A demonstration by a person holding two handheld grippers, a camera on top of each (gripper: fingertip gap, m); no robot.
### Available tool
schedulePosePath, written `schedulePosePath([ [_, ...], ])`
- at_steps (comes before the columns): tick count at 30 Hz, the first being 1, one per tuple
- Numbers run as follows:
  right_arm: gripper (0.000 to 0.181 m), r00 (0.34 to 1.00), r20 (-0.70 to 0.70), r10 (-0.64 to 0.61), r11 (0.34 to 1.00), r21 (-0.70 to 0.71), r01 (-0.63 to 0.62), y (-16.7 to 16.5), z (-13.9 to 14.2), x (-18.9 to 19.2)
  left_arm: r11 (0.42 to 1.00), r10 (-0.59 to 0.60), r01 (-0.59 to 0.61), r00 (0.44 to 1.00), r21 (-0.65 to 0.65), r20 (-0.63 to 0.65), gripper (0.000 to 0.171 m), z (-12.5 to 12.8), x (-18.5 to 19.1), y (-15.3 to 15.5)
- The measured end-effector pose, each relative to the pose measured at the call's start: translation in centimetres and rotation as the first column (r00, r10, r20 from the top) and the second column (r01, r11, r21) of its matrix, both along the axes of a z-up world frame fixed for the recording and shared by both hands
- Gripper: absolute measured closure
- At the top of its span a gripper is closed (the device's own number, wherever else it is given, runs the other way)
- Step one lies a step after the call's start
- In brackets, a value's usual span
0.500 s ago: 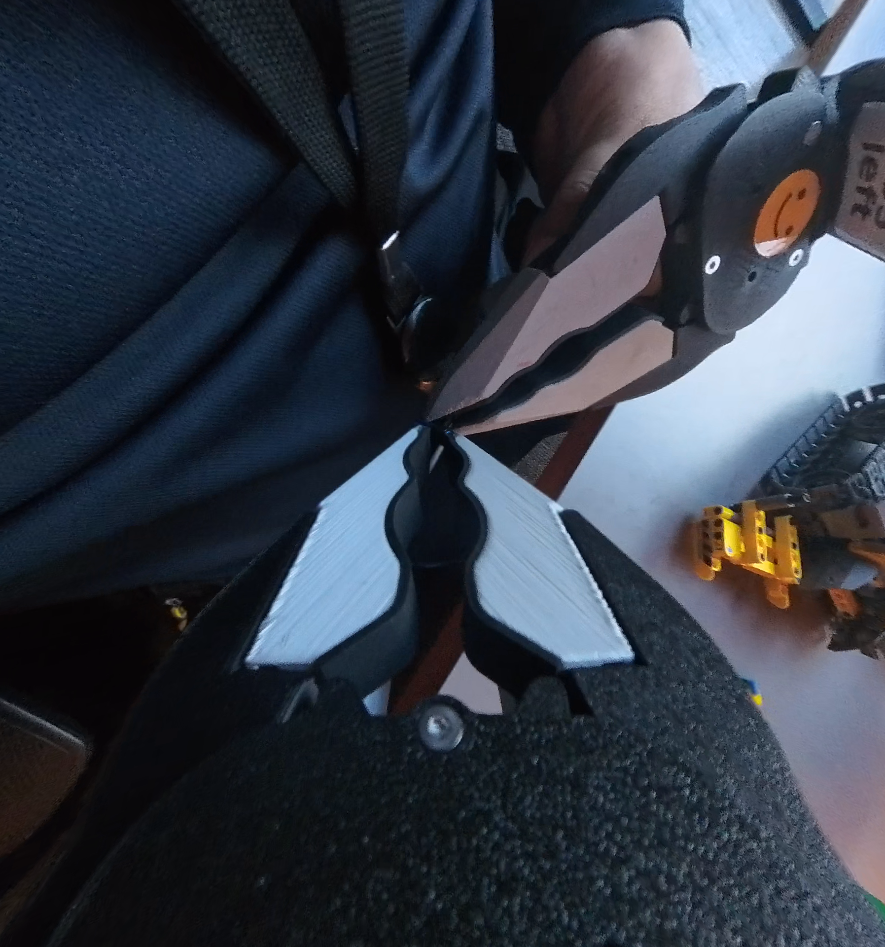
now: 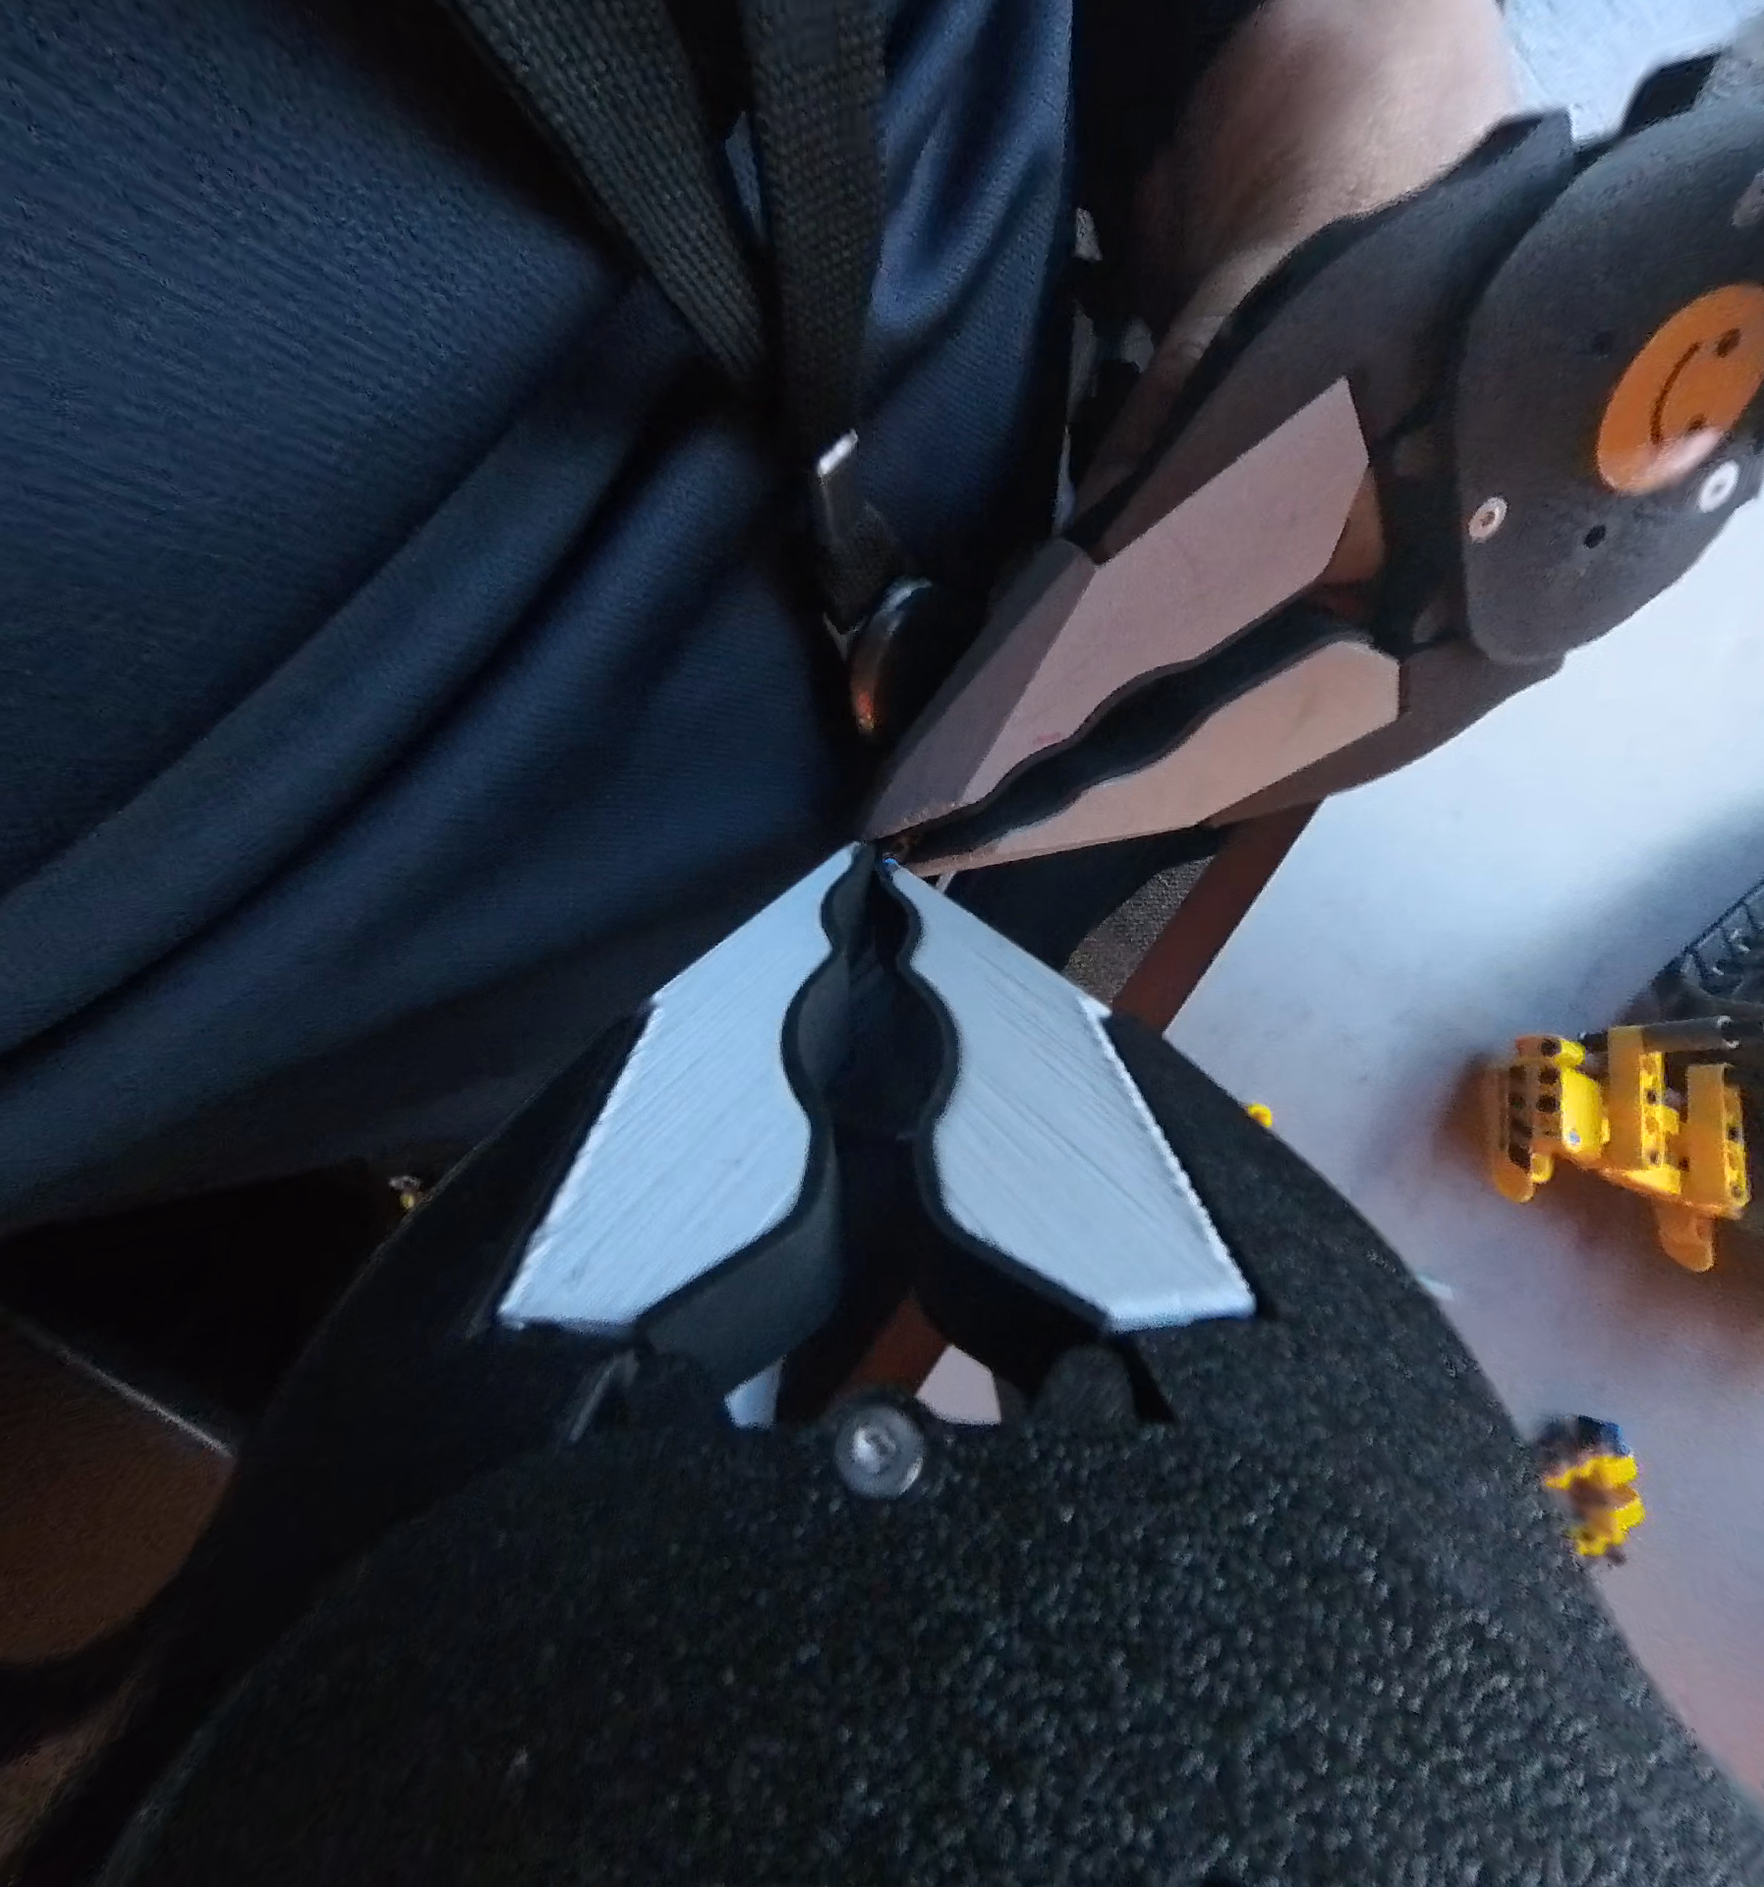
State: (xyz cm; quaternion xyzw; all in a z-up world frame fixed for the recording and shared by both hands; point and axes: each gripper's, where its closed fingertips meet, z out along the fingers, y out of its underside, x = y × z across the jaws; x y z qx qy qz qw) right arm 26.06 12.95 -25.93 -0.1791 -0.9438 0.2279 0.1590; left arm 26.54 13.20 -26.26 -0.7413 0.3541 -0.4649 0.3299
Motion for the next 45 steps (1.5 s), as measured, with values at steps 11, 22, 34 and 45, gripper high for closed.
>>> schedulePosePath([
  [11,0.181,1.000,-0.031,-0.005,1.000,-0.018,0.004,-0.2,-0.2,0.6,0.999,-0.012,0.016,0.997,-0.045,0.074,0.170,0.0,0.8,-0.3],
  [22,0.181,0.997,-0.082,0.011,1.000,0.007,-0.010,0.3,-0.2,0.9,1.000,0.016,-0.017,0.999,0.013,0.035,0.170,-0.1,1.1,0.2],
  [34,0.181,0.962,-0.127,-0.241,0.971,-0.038,0.238,4.1,1.4,-3.0,0.893,0.260,-0.132,0.932,0.431,-0.253,0.170,1.1,-3.1,4.6],
  [45,0.169,0.617,0.448,-0.647,0.435,-0.448,0.781,11.7,1.6,-7.9,0.775,0.510,-0.270,0.801,0.572,-0.314,0.170,1.0,-11.2,10.1],
])
